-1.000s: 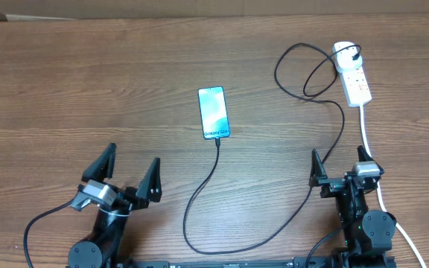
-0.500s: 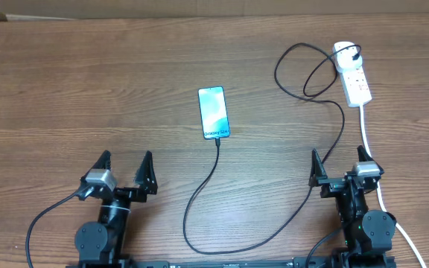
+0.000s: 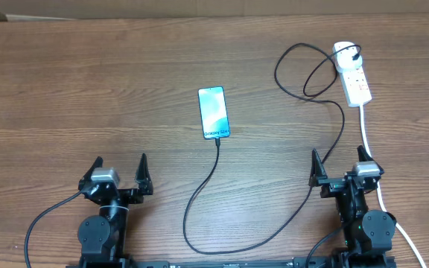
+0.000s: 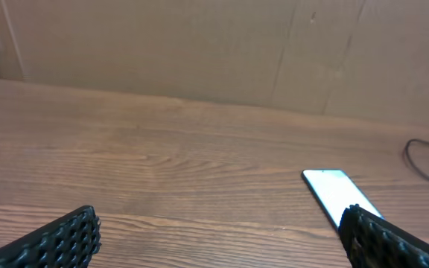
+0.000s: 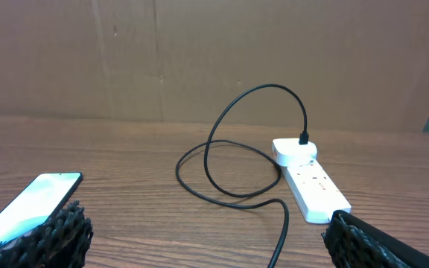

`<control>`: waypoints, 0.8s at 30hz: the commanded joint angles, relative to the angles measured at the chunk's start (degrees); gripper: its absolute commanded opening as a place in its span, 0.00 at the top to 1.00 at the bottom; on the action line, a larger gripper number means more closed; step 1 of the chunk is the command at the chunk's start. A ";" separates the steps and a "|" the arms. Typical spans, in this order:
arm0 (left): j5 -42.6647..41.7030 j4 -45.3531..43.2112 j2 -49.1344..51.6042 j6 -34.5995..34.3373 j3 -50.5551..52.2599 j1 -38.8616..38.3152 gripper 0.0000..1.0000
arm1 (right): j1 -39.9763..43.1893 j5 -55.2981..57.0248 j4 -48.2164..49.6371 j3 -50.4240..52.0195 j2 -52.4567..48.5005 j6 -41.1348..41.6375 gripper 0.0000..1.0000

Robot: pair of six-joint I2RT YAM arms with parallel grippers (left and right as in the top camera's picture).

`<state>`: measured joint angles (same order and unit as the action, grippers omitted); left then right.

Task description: Plug charger to phone and switch on socket

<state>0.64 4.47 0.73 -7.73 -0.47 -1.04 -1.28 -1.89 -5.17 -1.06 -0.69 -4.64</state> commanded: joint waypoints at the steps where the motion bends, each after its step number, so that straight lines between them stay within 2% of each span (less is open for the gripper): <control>1: 0.87 0.07 -0.59 4.42 0.20 -0.17 0.00 | -0.44 0.55 0.33 0.57 0.52 0.31 0.00; 24: 1.29 0.22 -0.57 5.84 0.20 -0.15 0.00 | -0.44 0.55 0.33 0.57 0.52 0.28 0.00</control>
<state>0.75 4.54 0.73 -2.76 -0.47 -1.04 -1.28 -1.91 -5.17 -1.06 -0.69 -4.67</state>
